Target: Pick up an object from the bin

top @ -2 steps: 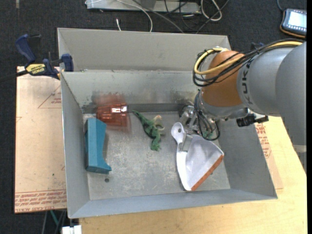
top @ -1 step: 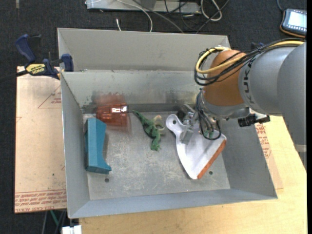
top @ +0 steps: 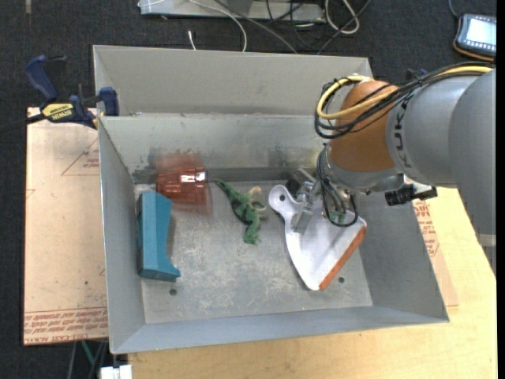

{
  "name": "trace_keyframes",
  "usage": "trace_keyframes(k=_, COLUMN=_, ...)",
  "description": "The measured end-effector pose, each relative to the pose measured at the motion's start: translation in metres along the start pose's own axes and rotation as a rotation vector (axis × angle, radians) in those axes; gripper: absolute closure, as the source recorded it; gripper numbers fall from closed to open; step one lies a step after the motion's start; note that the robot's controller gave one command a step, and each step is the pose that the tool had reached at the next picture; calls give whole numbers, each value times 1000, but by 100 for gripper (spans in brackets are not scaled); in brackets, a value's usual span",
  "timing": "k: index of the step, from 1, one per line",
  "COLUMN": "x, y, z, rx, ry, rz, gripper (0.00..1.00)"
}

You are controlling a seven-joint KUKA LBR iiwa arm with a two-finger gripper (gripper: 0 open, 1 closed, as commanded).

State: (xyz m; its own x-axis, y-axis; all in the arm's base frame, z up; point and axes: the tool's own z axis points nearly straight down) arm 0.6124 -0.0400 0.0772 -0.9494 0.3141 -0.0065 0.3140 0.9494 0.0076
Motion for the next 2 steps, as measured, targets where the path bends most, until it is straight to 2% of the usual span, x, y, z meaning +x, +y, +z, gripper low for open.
trace_keyframes(k=1, x=2, y=0, z=-11, rx=0, ry=5, rz=0, gripper=100)
trace_keyframes(k=2, x=0, y=1, z=-30, rx=-1, ry=-1, rz=-1, gripper=100)
